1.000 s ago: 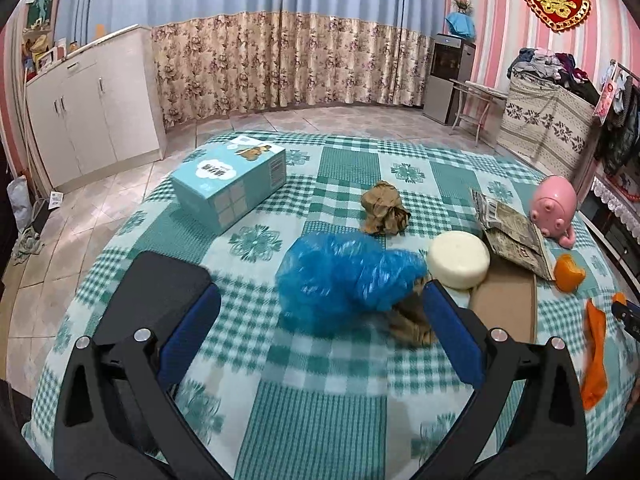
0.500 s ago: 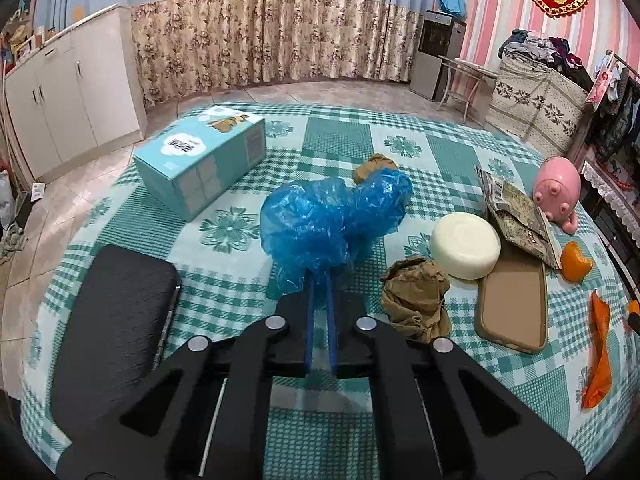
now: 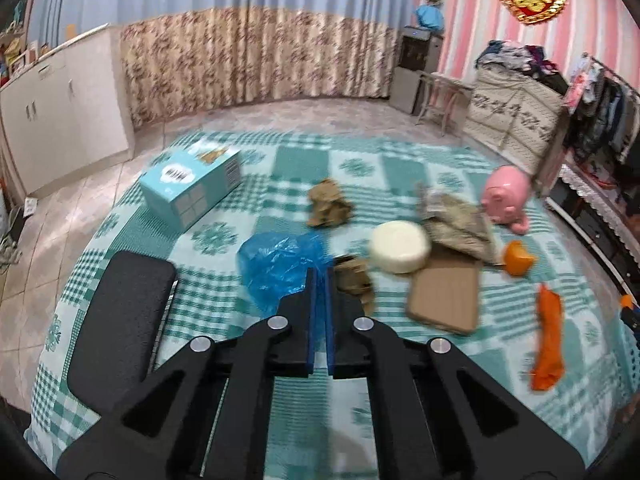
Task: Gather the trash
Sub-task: 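Carry the blue bag and orange cap over the blue basket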
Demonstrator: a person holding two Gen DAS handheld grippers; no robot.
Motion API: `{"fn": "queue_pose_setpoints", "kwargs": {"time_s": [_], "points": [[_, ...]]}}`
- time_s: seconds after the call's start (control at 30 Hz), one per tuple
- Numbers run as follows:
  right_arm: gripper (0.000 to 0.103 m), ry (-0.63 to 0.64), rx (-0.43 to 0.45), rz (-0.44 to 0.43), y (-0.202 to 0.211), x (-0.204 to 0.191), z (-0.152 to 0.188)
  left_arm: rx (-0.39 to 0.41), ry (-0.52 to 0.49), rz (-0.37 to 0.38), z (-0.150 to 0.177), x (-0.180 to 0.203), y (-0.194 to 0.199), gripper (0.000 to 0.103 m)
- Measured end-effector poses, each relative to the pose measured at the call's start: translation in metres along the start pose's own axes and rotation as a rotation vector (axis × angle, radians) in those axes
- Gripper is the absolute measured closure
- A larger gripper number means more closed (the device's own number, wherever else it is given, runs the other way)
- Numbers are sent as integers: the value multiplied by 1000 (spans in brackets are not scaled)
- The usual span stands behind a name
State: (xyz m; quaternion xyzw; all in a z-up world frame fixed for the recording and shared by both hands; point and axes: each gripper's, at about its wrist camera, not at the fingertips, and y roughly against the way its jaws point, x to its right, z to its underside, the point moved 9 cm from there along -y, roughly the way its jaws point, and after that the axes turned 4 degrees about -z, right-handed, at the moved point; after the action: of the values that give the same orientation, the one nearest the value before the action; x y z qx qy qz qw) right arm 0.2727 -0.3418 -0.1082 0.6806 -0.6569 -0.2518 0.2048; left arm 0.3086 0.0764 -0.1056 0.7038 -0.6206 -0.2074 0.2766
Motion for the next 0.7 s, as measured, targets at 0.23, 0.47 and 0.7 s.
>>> {"fn": "queue_pose_setpoints", "kwargs": {"time_s": [0.23,0.47,0.7], "points": [[63,-11,45,21,27,21,-2,67,-36,99,-18,54,40,103],[63,-62,76,50,46,57,-1,86,-91,186,-23,112,63,103],[63,-106,89,126,68,106,5,95,-195,272,-17,194,76,103]]}}
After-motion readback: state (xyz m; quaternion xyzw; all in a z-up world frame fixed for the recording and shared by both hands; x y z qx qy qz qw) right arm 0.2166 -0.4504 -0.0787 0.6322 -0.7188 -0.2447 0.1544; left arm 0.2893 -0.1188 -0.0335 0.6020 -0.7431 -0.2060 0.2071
